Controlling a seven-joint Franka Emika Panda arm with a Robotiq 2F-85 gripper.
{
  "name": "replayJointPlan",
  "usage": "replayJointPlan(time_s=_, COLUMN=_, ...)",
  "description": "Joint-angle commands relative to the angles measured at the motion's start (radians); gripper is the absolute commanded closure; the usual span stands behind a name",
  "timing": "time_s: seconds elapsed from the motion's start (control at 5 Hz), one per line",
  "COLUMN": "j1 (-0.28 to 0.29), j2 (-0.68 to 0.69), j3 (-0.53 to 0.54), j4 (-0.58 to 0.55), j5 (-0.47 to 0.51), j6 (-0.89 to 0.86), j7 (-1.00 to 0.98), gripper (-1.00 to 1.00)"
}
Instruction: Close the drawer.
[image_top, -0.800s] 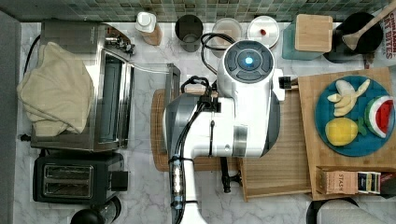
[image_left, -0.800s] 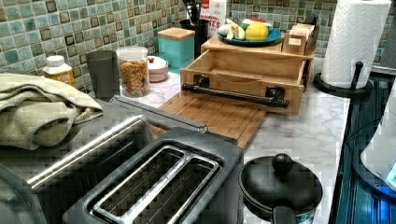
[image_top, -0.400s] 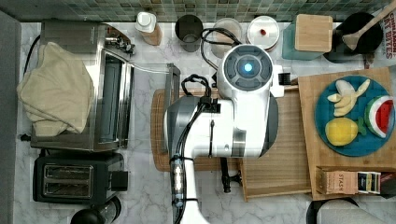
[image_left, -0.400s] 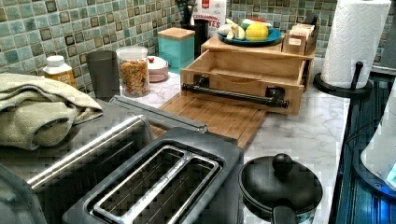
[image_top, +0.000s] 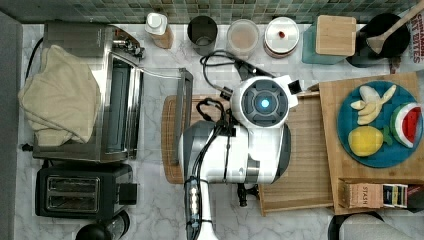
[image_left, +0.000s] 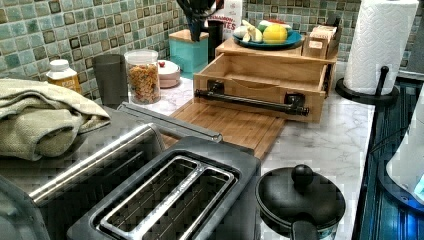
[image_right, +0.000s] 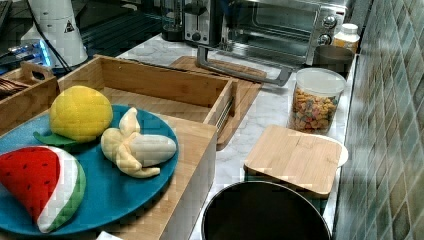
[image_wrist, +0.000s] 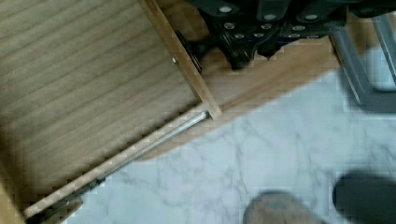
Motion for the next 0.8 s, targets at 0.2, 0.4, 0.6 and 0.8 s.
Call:
replayJointPlan(time_s=0.2, j1=0.077, j2=-0.131, j3=0.059, j4=-0.211, j5=0.091, j6=0.130, j7=-0.094, gripper=1.00)
replayJointPlan(time_s=0.4, j1=0.129, j2=-0.121, j3=0.059, j4=-0.262, j5=-0.024, j6=0.164, j7=-0.059, gripper=1.00)
replayJointPlan(time_s=0.6, j1=0.111, j2=-0.112, j3=0.095, j4=-0.316, j5=-0.080, j6=0.213, j7=-0.127, gripper=1.00)
replayJointPlan(time_s=0.8, j1=0.142, j2=-0.110, j3=0.081, j4=-0.368, j5=-0.114, j6=0.282, j7=-0.129, gripper=1.00)
